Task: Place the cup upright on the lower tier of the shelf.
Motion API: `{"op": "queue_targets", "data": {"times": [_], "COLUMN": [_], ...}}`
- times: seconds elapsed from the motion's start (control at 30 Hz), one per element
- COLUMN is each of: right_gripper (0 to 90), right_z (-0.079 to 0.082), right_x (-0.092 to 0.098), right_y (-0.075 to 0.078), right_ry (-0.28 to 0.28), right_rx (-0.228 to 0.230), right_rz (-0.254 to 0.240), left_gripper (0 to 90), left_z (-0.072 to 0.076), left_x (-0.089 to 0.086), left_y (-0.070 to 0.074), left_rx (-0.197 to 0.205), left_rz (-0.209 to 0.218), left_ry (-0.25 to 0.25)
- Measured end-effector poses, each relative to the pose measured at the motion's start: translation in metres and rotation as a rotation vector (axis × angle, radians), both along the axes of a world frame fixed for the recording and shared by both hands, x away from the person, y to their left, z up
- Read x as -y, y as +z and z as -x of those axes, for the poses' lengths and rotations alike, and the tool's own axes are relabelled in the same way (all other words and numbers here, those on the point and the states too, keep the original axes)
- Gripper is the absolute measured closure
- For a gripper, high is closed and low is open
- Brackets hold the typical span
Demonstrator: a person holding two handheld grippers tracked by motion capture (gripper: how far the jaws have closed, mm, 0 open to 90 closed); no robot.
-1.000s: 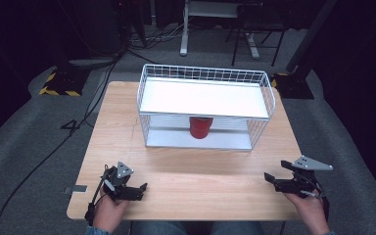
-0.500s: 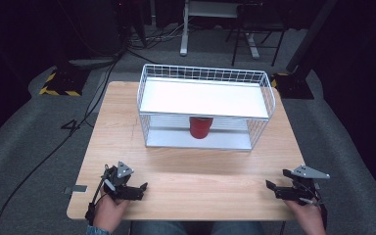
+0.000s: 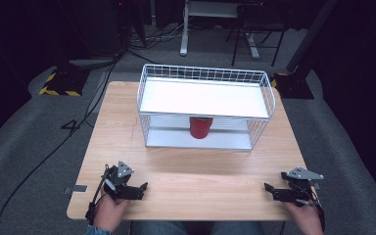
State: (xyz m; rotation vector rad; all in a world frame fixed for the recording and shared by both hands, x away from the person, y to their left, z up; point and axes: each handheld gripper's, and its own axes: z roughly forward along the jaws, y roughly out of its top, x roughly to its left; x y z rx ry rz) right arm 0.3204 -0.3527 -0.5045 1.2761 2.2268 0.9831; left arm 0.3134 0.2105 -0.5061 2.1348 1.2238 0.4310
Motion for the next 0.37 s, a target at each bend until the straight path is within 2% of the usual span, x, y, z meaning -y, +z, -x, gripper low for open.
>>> {"op": "queue_targets", "data": {"times": [0.07, 0.37], "right_gripper": [12.9, 11.7], "right_z": [0.0002, 0.0004], "right_x": [-0.0011, -0.0013], "right_y": [-0.0003, -0.0005], "right_ry": [0.006, 0.015], "right_rx": [0.003, 0.001], "right_rz": [0.013, 0.013], "left_gripper": [0.1, 0.2], "left_z": [-0.0002, -0.0013], "left_x": [0.0002, 0.0009], "left_y": [-0.0002, -0.0002], "left_rx": [0.003, 0.005], "left_rz": [0.001, 0.0], "left_ry": [0.001, -0.001]}}
